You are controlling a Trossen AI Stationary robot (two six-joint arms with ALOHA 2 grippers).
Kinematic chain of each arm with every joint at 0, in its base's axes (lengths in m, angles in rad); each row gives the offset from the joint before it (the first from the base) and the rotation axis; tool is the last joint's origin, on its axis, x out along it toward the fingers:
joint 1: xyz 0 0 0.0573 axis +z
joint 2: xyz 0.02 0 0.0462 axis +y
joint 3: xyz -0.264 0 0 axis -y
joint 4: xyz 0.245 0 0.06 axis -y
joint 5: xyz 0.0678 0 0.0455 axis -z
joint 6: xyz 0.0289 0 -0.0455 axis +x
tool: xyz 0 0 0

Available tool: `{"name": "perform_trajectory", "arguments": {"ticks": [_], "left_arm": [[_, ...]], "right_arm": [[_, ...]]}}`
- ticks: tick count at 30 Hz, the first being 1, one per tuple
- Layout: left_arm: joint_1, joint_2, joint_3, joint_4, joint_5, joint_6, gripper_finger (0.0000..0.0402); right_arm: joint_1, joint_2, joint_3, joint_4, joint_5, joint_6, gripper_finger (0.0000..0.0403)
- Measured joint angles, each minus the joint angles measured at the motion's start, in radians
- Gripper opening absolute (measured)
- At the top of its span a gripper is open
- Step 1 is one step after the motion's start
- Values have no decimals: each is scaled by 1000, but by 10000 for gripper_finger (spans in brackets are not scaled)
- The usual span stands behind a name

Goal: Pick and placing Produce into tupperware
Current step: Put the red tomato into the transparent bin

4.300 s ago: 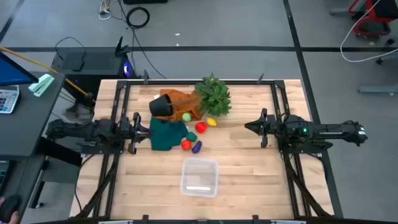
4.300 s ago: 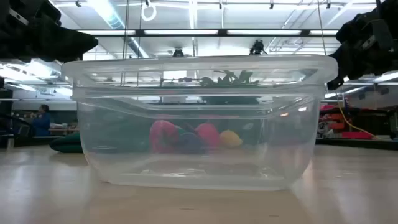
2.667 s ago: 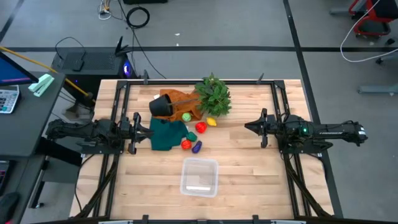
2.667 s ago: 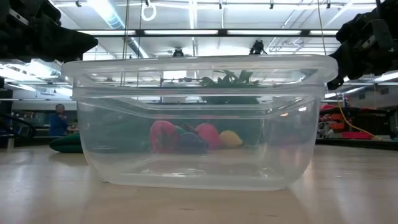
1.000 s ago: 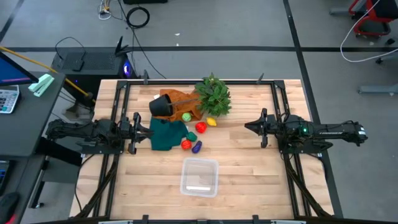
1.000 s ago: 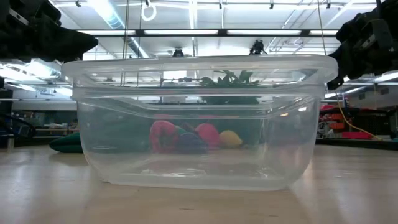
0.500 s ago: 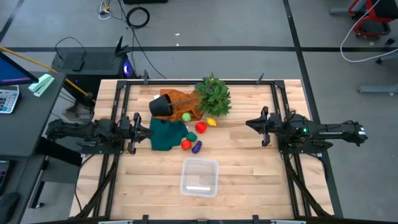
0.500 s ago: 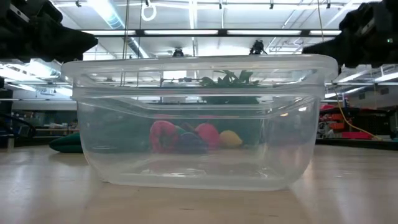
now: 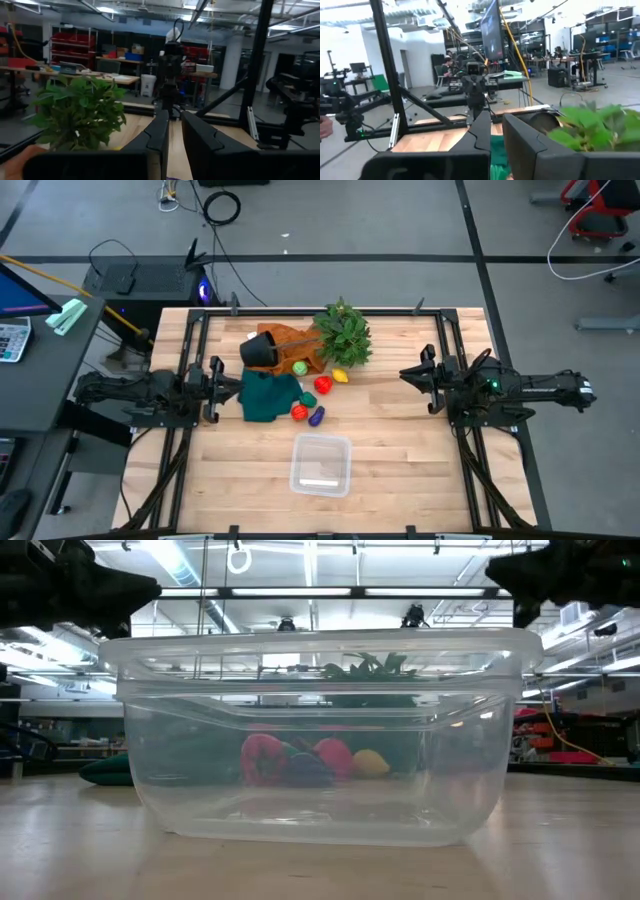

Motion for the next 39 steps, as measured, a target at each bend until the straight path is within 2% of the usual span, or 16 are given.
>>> {"name": "perform_trajectory", "arguments": {"ticks": [4, 8, 16, 23, 30, 39], "left_arm": [[0, 50, 3, 75, -1, 1, 64], [0, 154, 81, 66, -3, 36, 64], [-13, 494, 322, -23, -2, 36, 64], [-56, 813, 542, -194, -142, 16, 63], [-131, 1054, 713, -227, -150, -10, 49], [-184, 1206, 832, -238, -152, 288, 45]], "right_arm": [[0, 130, 93, -39, -24, -35, 27], [0, 258, 200, -129, -30, -86, 36], [0, 433, 394, -322, -30, -116, 43], [0, 476, 449, -432, -30, -119, 39], [0, 475, 449, -503, -30, -111, 39], [0, 475, 449, -536, -30, -115, 37]]}}
